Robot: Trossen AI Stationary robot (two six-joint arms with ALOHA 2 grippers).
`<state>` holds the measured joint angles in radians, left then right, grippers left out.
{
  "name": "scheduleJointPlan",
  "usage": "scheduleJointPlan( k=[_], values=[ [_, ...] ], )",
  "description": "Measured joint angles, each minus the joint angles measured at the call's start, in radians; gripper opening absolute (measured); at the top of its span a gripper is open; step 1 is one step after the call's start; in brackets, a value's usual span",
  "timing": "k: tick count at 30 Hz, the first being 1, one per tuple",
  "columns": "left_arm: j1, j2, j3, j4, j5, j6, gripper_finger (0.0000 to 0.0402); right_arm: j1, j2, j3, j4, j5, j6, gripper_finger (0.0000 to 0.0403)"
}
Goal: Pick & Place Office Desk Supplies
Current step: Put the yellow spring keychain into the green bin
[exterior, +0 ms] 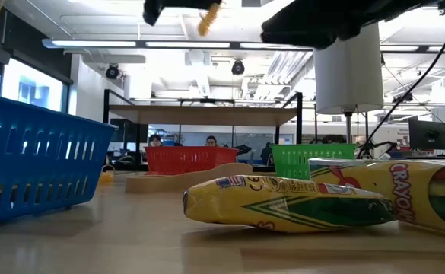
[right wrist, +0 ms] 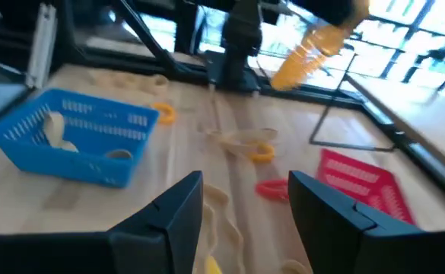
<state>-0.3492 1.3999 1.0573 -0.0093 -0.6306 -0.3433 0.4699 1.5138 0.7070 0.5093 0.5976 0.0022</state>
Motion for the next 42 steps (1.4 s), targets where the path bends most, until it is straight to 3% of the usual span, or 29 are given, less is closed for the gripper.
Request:
scheduleJointPlan(
  k=[5, 12, 29, 34, 42],
  values=[
    [-0.001, 0.123, -0.001, 0.216, -0.016, 0.107, 0.0015, -0.043, 0.011, -0.001, 0.012, 0.001, 0.104, 0.0183],
    [-0.001, 0.222, 0.000, 0.399, -0.061, 0.222, 0.0016, -0.046, 0.025, -0.003, 0.062, 0.028, 0.106, 0.0183],
    [-0.007, 0.233, 0.000, 0.426, -0.067, 0.241, 0.0017, -0.065, 0.097, -0.003, 0.234, 0.102, 0.068, 0.0179],
    [-0.007, 0.233, 0.000, 0.425, -0.067, 0.242, 0.0017, -0.056, 0.097, -0.002, 0.244, 0.133, 0.049, 0.0140],
    [-0.007, 0.233, 0.000, 0.419, -0.068, 0.241, 0.0017, -0.057, 0.097, -0.002, 0.242, 0.128, 0.045, 0.0021]
  ],
)
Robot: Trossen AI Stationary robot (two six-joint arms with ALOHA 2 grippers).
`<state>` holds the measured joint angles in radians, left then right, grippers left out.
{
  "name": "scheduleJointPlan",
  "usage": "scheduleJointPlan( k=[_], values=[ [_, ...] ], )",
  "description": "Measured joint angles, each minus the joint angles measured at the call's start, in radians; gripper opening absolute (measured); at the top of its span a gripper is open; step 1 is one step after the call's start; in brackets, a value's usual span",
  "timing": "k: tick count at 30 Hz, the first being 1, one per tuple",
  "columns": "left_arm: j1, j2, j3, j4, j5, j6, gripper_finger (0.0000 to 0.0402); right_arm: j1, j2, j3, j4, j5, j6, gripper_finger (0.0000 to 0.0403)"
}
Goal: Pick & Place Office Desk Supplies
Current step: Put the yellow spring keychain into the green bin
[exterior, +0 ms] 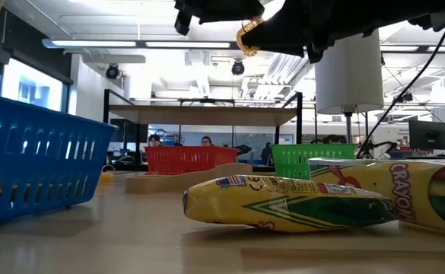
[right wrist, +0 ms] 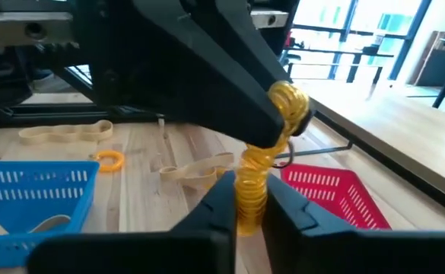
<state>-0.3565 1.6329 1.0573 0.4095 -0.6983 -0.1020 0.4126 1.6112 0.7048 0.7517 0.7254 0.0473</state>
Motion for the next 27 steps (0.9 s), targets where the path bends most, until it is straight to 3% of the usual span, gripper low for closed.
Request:
scheduleJointPlan(
  k=[9, 19, 27],
  values=[
    [0.000, 0.000, 0.000, -0.005, 0.023, 0.076, 0.0032, 0.000, 0.000, 0.000, -0.007, -0.012, -0.009, 0.0018],
    [-0.006, 0.000, 0.000, -0.007, 0.046, 0.105, 0.0159, 0.000, 0.000, 0.000, -0.025, -0.028, -0.010, 0.0016],
    [-0.053, 0.000, 0.000, -0.006, -0.126, 0.196, 0.0194, 0.015, -0.005, 0.000, -0.150, -0.054, 0.008, 0.0015]
  ],
)
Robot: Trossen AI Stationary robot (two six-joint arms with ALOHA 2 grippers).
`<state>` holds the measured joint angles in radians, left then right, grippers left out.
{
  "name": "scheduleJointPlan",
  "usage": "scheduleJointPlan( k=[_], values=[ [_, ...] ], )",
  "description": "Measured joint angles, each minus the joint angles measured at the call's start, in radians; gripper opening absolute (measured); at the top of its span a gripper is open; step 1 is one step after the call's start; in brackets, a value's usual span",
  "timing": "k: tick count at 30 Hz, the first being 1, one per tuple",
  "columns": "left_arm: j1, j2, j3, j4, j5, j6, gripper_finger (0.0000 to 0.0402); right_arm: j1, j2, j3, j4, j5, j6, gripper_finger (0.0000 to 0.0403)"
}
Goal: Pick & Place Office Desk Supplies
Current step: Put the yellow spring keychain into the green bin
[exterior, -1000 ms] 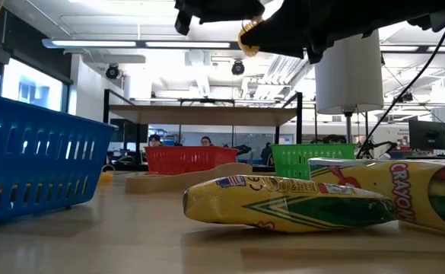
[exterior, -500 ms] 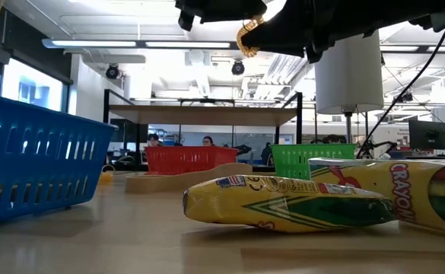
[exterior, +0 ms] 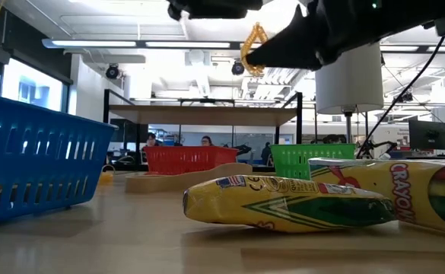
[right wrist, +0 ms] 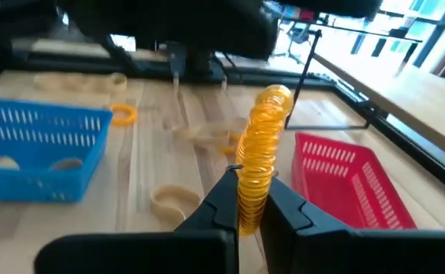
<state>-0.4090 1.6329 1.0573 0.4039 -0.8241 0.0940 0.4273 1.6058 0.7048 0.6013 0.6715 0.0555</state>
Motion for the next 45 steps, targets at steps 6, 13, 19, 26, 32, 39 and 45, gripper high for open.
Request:
scheduleJointPlan(
  k=[6, 13, 19, 26, 32, 39, 45],
  values=[
    [-0.069, -0.006, 0.000, -0.019, -0.092, 0.010, 0.0195, 0.031, -0.065, 0.001, -0.152, 0.078, 0.050, 0.0015],
    [-0.122, -0.049, 0.001, -0.221, -0.073, -0.044, 0.0195, 0.038, -0.178, 0.001, -0.454, 0.118, 0.262, 0.0015],
    [-0.131, -0.119, 0.001, -0.446, 0.061, -0.224, 0.0195, -0.001, -0.213, 0.002, -0.645, 0.106, 0.435, 0.0015],
    [-0.092, -0.122, 0.001, -0.456, 0.378, -0.291, 0.0195, -0.112, -0.209, 0.002, -0.765, 0.008, 0.615, 0.0015],
    [-0.077, -0.105, 0.000, -0.455, 0.454, -0.298, 0.0195, -0.172, -0.208, 0.002, -0.859, -0.056, 0.751, 0.0017],
    [-0.077, -0.084, 0.000, -0.462, 0.457, -0.309, 0.0195, -0.213, -0.187, 0.001, -0.889, -0.164, 0.803, 0.0034],
    [-0.081, -0.084, 0.000, -0.474, 0.457, -0.342, 0.0195, -0.217, -0.122, 0.001, -0.876, -0.183, 0.778, 0.0067]
  ],
)
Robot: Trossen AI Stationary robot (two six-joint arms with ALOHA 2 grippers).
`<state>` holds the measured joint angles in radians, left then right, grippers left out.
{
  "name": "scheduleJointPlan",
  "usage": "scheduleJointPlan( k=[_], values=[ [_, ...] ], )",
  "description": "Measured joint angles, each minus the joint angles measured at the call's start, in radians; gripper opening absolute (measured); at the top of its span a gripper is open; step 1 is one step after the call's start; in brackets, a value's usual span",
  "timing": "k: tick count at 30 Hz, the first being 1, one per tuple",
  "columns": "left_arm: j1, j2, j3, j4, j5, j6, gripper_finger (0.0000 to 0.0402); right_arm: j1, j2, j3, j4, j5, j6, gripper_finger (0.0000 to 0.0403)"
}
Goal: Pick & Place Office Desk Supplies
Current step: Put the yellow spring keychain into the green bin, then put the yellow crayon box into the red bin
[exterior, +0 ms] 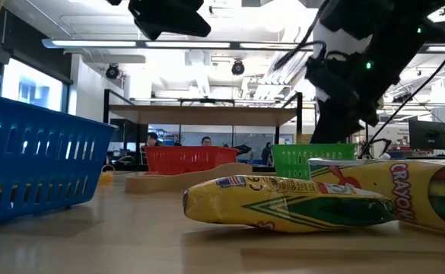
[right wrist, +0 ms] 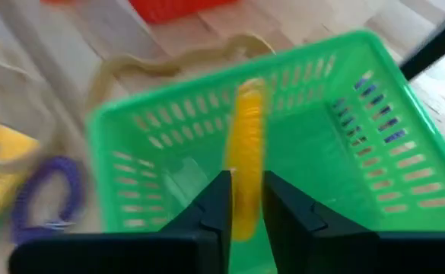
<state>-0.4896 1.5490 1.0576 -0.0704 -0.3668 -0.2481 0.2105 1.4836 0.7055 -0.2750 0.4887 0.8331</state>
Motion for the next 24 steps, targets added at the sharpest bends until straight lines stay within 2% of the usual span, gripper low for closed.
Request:
scheduleJointPlan(
  k=[5, 8, 11, 14, 21, 24],
  values=[
    [-0.005, 0.000, 0.000, -0.003, 0.000, -0.013, 0.0195, -0.022, 0.022, 0.000, 0.006, 0.009, -0.023, 0.0134],
    [-0.005, 0.000, 0.000, -0.003, 0.000, -0.015, 0.0195, -0.031, 0.020, 0.000, 0.078, 0.059, -0.086, 0.0179],
    [-0.005, 0.000, 0.000, -0.004, 0.000, -0.019, 0.0195, -0.028, -0.004, 0.000, 0.130, 0.057, -0.163, 0.0210],
    [-0.005, 0.000, 0.000, -0.008, 0.000, -0.020, 0.0195, -0.024, -0.030, 0.001, 0.139, 0.034, -0.205, 0.0223],
    [-0.005, 0.000, 0.000, -0.031, 0.000, -0.022, 0.0195, 0.045, -0.107, 0.000, 0.186, 0.046, -0.278, 0.0219],
    [-0.005, 0.002, 0.000, -0.031, 0.000, -0.022, 0.0195, 0.091, -0.127, 0.000, 0.201, -0.001, -0.332, 0.0221]
  ],
)
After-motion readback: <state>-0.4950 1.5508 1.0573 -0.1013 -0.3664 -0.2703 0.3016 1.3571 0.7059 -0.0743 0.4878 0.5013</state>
